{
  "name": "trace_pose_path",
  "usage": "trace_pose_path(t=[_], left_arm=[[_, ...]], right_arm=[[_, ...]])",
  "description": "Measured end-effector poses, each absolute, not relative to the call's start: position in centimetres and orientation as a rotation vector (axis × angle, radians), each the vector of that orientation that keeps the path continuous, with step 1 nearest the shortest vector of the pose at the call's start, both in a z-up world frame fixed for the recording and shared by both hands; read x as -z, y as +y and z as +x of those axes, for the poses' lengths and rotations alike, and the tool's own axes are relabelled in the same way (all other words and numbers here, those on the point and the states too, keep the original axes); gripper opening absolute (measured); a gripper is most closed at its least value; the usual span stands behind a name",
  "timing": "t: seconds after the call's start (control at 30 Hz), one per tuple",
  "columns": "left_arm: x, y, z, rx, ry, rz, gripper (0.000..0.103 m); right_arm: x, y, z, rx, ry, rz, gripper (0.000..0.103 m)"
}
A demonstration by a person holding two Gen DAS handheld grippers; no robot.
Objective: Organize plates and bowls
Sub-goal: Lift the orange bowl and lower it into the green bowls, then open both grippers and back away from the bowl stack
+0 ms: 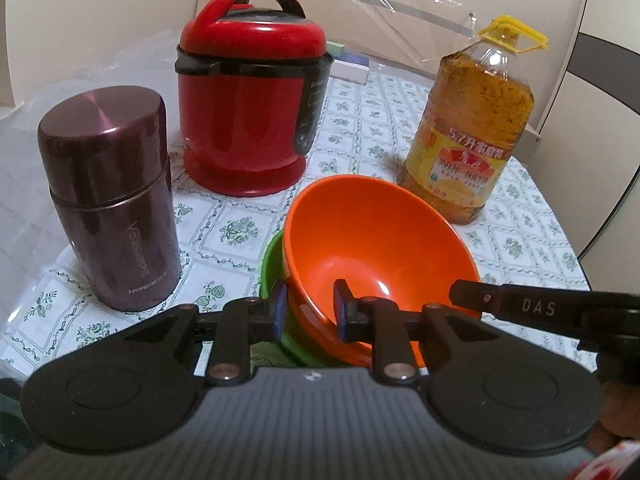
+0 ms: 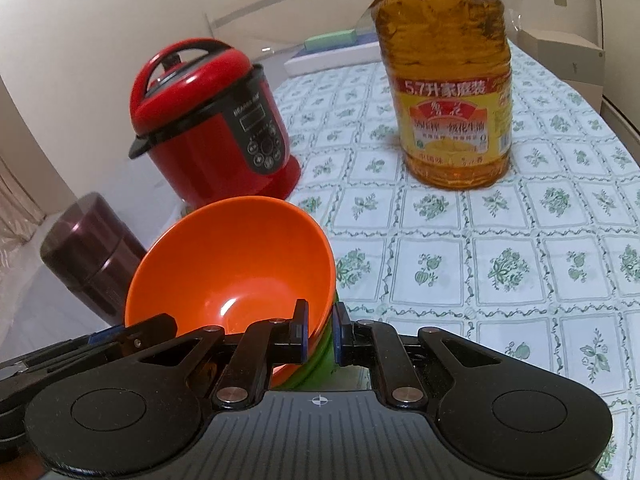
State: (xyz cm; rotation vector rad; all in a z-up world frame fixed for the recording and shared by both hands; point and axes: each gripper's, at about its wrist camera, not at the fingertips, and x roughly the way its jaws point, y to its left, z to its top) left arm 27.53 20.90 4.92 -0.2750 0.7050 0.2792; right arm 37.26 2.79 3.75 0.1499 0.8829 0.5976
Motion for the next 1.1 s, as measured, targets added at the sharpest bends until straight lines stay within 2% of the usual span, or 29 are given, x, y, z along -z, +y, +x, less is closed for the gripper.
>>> trace_pose_path(t=[0.33, 0.7, 0.8, 0.9, 0.97, 1.1], left_arm=[[-3.6, 21.7, 27.8, -0.285, 0.72, -0.279, 0.022], [-4.0, 21.5, 26.8, -0.285, 0.693, -0.29, 0.022], [-4.6, 21.4, 25.9, -0.287, 0.675, -0.309, 0.025], [-5.1, 21.1, 24.8, -0.294, 0.648, -0.334, 0.033], [-5.4, 20.8, 23.8, -0.292, 0.636, -0.352, 0.035], [-5.7, 20.3, 21.6, -0.291, 0.604, -0.383, 0.04]], right_arm=[[-2.2, 3.7, 37.4, -0.601, 0.906, 0.134, 0.012], [-2.9, 3.6, 36.8, -0.604, 0.879, 0.131, 0.014], [-3.5, 3.2, 36.0, -0.605, 0.871, 0.137, 0.015], [-4.2, 2.6, 35.2, -0.602, 0.862, 0.158, 0.02], [-4.6, 2.1, 34.4, -0.599, 0.859, 0.172, 0.028], [-5.4, 1.1, 32.4, -0.595, 0.844, 0.18, 0.038]])
